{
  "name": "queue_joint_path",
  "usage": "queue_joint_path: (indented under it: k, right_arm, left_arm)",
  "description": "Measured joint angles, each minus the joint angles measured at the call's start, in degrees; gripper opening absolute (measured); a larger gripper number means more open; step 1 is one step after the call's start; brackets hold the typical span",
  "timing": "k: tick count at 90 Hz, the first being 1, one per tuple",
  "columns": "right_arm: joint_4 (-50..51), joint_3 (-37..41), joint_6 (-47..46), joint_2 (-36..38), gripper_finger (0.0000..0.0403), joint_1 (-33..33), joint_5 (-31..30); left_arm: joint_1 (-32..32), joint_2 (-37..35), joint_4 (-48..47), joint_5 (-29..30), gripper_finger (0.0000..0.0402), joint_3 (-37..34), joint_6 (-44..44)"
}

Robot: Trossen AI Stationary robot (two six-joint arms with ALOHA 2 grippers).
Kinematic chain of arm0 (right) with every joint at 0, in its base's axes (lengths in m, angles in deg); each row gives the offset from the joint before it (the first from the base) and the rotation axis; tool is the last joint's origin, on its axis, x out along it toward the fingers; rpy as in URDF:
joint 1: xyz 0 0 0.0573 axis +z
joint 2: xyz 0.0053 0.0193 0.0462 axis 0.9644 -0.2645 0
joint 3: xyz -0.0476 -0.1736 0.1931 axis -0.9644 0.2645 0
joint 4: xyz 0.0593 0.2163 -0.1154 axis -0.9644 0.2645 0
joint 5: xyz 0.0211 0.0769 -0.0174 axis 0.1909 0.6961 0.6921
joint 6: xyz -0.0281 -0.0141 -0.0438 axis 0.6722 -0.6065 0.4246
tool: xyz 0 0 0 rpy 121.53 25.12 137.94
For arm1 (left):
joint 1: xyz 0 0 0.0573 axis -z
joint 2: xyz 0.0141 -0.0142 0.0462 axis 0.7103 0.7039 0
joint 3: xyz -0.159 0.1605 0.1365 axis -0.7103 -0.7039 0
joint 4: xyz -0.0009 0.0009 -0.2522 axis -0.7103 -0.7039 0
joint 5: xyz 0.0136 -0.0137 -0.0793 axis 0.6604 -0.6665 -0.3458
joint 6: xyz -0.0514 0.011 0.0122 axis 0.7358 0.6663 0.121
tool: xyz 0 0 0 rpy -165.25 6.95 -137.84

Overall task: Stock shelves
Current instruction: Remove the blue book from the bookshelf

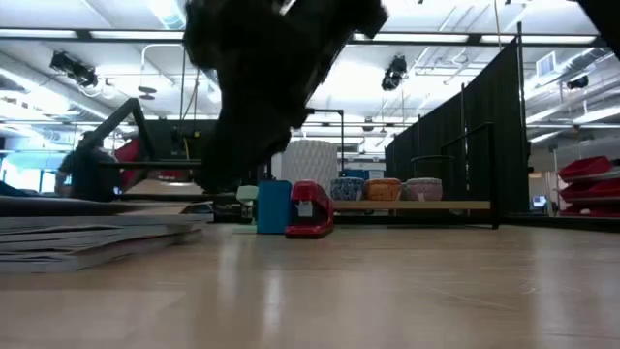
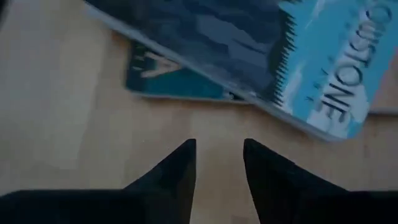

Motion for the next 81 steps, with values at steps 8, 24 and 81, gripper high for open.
queue_joint_path:
  k: [8, 24, 81]
  right_arm:
    - [0.0, -0.1, -1.6, -0.4, 0.0098, -1.8, 1.7]
    - [-0.2, -0.1, -2.2, -1.5, 0.0094, -4.2, 4.2]
    - [-5.8, 0.0, -2.4, -2.3, 0.0093, -4.8, -8.7]
  left_arm:
    - [0.0, 0.0, 6.1, 0.0, 0.003, -2.8, 0.6]
    - [0.0, -0.4, 14.2, -0.6, 0.0011, -6.8, 1.1]
    - [-0.4, 0.0, 19.0, 13.8, 0.0002, -3.3, -1.5]
